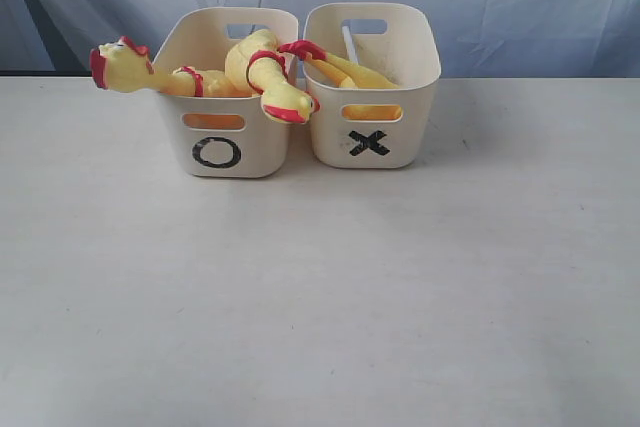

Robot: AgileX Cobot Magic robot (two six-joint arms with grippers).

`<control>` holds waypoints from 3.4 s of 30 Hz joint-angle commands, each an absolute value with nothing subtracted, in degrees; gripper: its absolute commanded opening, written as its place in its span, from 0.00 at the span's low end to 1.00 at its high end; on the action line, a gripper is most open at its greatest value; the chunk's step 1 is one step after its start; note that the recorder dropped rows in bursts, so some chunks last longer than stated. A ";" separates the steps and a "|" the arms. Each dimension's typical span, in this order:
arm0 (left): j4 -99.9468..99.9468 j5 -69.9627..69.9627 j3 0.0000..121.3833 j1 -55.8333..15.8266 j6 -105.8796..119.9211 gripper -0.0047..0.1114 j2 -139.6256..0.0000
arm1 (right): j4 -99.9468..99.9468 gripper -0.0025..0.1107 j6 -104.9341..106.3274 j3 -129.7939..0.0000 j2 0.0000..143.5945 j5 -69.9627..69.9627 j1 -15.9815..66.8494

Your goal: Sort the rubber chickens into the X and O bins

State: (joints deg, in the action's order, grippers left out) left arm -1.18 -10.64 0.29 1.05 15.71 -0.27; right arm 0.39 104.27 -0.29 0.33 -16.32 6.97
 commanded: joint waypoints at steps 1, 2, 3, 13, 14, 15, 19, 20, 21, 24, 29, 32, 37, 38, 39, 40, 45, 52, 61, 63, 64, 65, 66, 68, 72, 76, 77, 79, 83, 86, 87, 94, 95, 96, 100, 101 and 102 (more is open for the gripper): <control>-0.69 -13.77 0.00 1.05 15.51 0.04 0.00 | 0.66 0.01 104.27 0.00 0.00 -16.63 6.65; -0.69 -13.77 0.00 1.05 15.51 0.04 0.00 | 0.66 0.01 104.27 0.00 0.00 -16.63 6.65; -0.69 -13.77 0.00 1.05 15.51 0.04 0.00 | 0.66 0.01 104.27 0.00 0.00 -16.63 6.65; -0.69 -12.32 0.00 1.05 15.51 0.04 0.00 | 0.50 0.01 104.27 0.00 0.00 -16.84 6.65; -0.69 -12.12 0.00 1.05 15.51 0.04 0.00 | 0.50 0.01 104.27 0.00 0.00 -16.93 6.65; -0.69 -12.12 0.00 1.05 15.51 0.04 0.00 | 0.50 0.01 104.27 0.00 0.00 -16.93 6.65; -0.69 -11.96 0.00 1.05 15.51 0.04 0.00 | 0.68 0.01 104.27 0.00 0.00 -16.95 6.65; -0.69 -11.96 0.00 1.05 15.51 0.04 0.00 | 0.68 0.01 104.27 0.00 0.00 -16.95 6.65; -0.69 -11.96 0.00 1.05 15.51 0.04 0.00 | 0.68 0.01 104.27 0.00 0.00 -16.95 6.65; -0.69 -11.96 0.00 1.05 15.51 0.04 0.00 | 2.98 0.01 98.12 0.00 0.00 -16.95 6.65; -0.69 -12.02 0.00 1.05 15.41 0.04 0.00 | 11.31 0.01 70.32 0.00 0.00 -16.95 6.65; -0.69 -12.02 0.00 1.05 15.41 0.04 0.00 | 14.84 0.01 53.46 0.00 0.00 -16.95 6.65; -0.69 -12.02 0.00 1.05 15.41 0.04 0.00 | 14.84 0.01 41.40 0.00 0.00 -16.95 6.65; -0.69 -12.02 0.00 1.05 15.41 0.04 0.00 | 14.84 0.01 41.40 0.00 0.00 -16.95 6.65; -0.69 -12.02 0.00 1.05 15.41 0.04 0.00 | 14.84 0.01 41.40 0.00 0.00 -16.95 6.65; -0.69 -12.02 0.00 1.05 15.41 0.04 0.00 | 14.84 0.01 41.40 0.00 0.00 -16.95 6.65; -0.69 -12.02 0.00 1.05 15.23 0.04 0.00 | 14.84 0.01 38.65 0.00 0.00 -16.95 6.65; -0.69 -12.02 0.00 1.05 15.23 0.04 0.00 | 15.05 0.01 24.36 0.00 0.00 -16.95 6.65; -0.69 -12.02 0.00 1.05 15.23 0.04 0.00 | 15.05 0.01 20.86 0.00 0.00 -16.95 6.65; -0.69 -12.02 0.00 1.05 15.23 0.04 0.00 | 15.05 0.01 20.86 0.00 0.00 -16.95 6.65; -0.69 -12.02 0.00 1.05 15.23 0.04 0.00 | 15.05 0.01 20.86 0.00 0.00 -17.10 6.65; -0.69 -12.02 0.00 1.05 15.23 0.04 0.00 | 15.05 0.01 20.86 0.00 0.00 -17.81 6.65; -0.69 -12.02 0.00 1.05 15.23 0.04 0.00 | 15.05 0.01 20.86 0.00 0.00 -18.16 6.65; -0.35 -12.02 0.00 1.05 15.05 0.04 0.00 | 15.05 0.01 20.86 0.00 0.00 -17.41 6.65; 1.63 -12.02 0.00 1.05 8.78 0.04 0.00 | 15.05 0.01 19.40 0.00 0.00 -15.05 6.65; 1.63 -12.02 0.00 1.05 8.78 0.04 0.00 | 13.28 0.01 17.88 0.00 0.00 -16.52 6.65; 1.63 -12.02 0.00 1.05 8.78 0.04 0.00 | 11.90 0.01 17.88 0.00 0.00 -16.62 6.65; 1.85 -12.02 0.00 1.05 8.81 0.04 0.00 | 11.66 0.01 17.88 0.00 0.00 -16.74 6.65; 1.85 -12.26 0.00 1.05 8.81 0.04 0.00 | 12.06 0.01 17.88 0.00 0.00 -17.35 6.65; 1.85 -12.21 0.00 1.05 9.03 0.04 0.00 | 12.29 0.01 17.88 0.00 0.00 -17.35 6.65; 1.74 -11.98 0.00 1.05 9.03 0.04 0.00 | 12.29 0.01 17.88 0.00 0.00 -17.35 6.65; 1.42 -11.98 0.00 1.05 9.03 0.04 0.00 | 12.22 0.01 17.88 0.00 0.00 -17.50 6.65; 1.42 -11.98 0.00 1.05 9.03 0.04 0.00 | 12.22 0.01 17.88 0.00 0.00 -17.50 6.65; 1.42 -11.98 0.00 1.05 9.03 0.04 0.00 | 12.22 0.01 17.88 0.00 0.00 -17.50 6.65; 1.42 -11.98 0.00 1.05 9.03 0.04 0.00 | 12.11 0.01 17.88 0.00 0.00 -17.49 6.65; 1.42 -11.98 0.00 1.05 9.03 0.04 0.00 | 12.11 0.01 17.88 0.00 0.00 -17.49 6.65; 1.42 -11.98 0.00 1.05 9.03 0.04 0.00 | 12.11 0.01 17.88 0.00 0.00 -17.49 6.65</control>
